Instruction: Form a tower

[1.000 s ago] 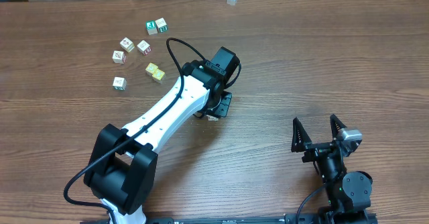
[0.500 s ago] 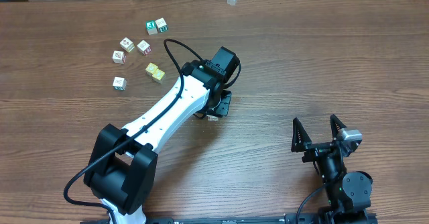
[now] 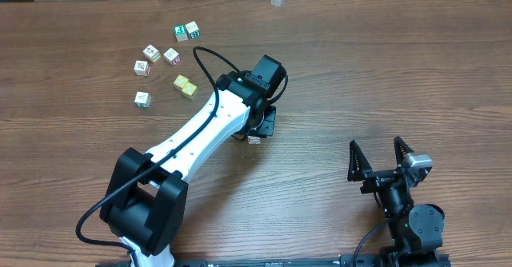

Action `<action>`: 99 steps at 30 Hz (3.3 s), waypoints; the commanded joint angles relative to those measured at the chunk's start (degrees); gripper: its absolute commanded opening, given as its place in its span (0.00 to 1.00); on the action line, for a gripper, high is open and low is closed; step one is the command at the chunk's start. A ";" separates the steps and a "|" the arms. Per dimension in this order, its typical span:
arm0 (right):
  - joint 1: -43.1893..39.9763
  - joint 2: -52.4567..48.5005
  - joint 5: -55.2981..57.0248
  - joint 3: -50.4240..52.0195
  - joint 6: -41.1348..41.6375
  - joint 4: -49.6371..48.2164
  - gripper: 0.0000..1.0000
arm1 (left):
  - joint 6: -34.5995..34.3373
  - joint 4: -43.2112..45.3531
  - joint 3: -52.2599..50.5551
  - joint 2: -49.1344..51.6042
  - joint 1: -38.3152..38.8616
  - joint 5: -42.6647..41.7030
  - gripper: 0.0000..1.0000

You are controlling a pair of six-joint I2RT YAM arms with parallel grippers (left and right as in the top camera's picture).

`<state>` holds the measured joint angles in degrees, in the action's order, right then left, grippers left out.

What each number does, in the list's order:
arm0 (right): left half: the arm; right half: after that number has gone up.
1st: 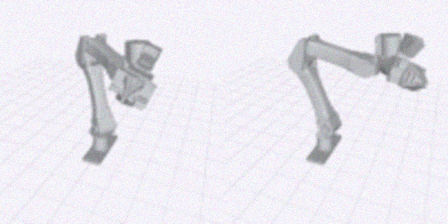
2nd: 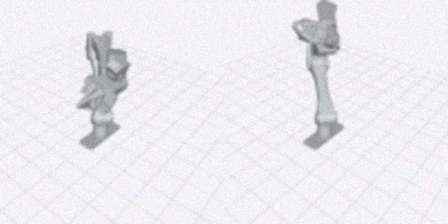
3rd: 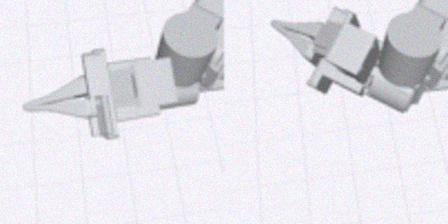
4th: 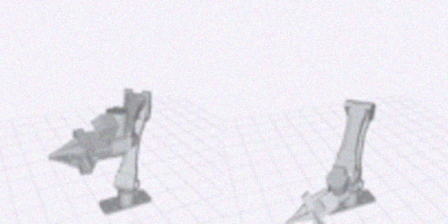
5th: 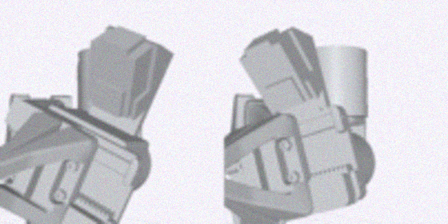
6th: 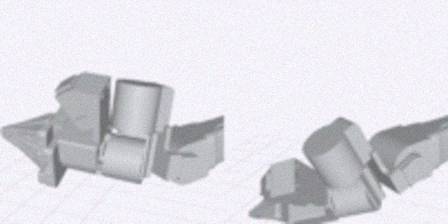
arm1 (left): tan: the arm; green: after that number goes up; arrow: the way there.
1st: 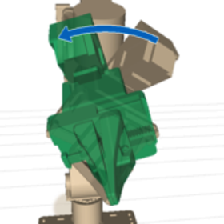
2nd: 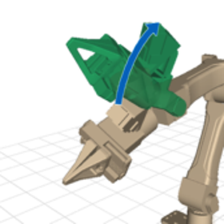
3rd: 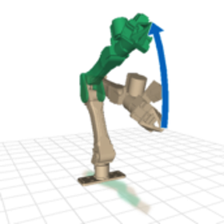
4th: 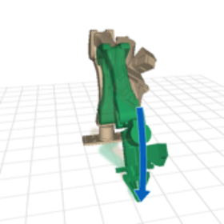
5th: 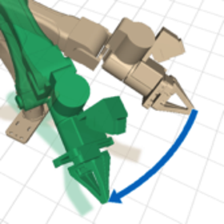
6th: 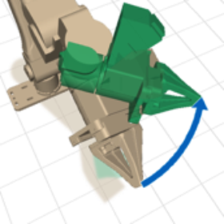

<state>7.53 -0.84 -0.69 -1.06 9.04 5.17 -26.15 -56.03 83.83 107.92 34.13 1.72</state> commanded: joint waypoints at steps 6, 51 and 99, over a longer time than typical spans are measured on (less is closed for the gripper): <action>-0.15 0.68 0.00 0.59 0.28 -0.33 1.00 | -7.28 -0.13 1.57 0.39 -0.13 1.66 0.33; -0.15 0.68 0.00 0.59 0.28 -0.33 1.00 | -15.89 -1.18 1.57 0.39 0.02 -0.33 0.34; -0.15 0.68 0.00 0.59 0.28 -0.33 1.00 | -10.88 -1.57 1.42 0.46 0.02 -1.29 0.77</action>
<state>7.53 -0.84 -0.67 -1.06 9.02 5.17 -40.21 -57.43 83.94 107.92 34.13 0.60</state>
